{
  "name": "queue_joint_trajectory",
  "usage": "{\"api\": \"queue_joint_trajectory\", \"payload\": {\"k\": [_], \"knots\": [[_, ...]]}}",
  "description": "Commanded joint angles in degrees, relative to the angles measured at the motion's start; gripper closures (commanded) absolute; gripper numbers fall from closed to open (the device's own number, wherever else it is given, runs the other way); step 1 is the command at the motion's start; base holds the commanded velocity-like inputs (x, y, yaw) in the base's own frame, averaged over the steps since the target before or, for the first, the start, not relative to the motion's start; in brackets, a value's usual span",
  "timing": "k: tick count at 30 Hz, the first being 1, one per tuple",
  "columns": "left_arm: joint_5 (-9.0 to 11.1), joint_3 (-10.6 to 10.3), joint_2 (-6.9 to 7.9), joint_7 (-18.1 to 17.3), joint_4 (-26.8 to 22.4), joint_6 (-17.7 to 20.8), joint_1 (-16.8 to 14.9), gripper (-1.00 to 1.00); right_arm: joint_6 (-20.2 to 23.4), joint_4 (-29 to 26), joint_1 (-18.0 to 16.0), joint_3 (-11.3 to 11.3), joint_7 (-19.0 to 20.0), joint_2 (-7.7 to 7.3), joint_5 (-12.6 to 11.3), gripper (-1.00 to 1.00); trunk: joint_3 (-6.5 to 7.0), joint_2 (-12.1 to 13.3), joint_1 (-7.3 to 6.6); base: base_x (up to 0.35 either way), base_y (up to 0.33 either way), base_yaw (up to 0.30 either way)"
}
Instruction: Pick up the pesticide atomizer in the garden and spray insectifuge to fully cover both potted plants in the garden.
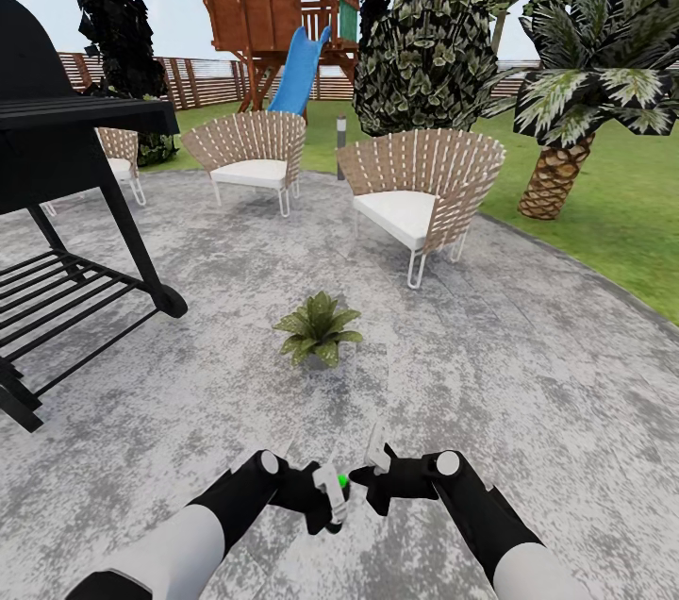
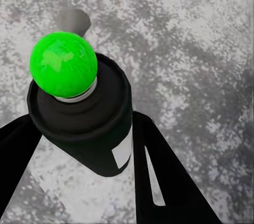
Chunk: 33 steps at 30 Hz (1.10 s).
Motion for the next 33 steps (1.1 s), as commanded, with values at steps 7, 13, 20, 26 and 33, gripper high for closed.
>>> {"api": "queue_joint_trajectory", "payload": {"k": [7, 13, 20, 26, 33], "knots": [[-0.4, 0.0, -0.18, -0.2, 0.0, -0.9, 0.0, 1.00, -0.4, 0.0, 0.0, -0.1, 0.1, 0.01, 0.6, 1.00, -0.05, 0.0, -0.01, 0.000, 0.000, 0.000], [-0.4, 0.0, -0.26, -0.3, -0.1, -1.0, 0.0, 1.00, -0.4, 0.0, 0.0, -0.1, 0.1, 0.01, 0.6, 1.00, -0.05, 0.0, -0.01, 0.000, 0.000, 0.000], [-0.4, 0.0, -0.27, -0.3, 0.0, -1.0, 0.0, 1.00, -0.4, 0.0, 0.0, -0.1, 0.1, 0.01, 0.6, 1.00, -0.05, 0.0, -0.01, 0.000, 0.000, 0.000], [-1.0, -0.3, 1.87, 0.0, 1.9, -0.9, 0.2, 1.00, -0.4, 0.0, 0.0, -0.1, 0.1, 0.01, 0.6, 1.00, -0.05, 0.0, -0.01, 0.000, 0.000, 0.000], [-0.8, -0.5, 11.62, 0.1, 6.1, -1.2, 0.3, 1.00, -0.4, 0.1, 0.0, 0.0, 0.1, -0.04, 0.6, 1.00, -0.05, 0.0, -0.01, 0.000, 0.000, 0.000]]}}
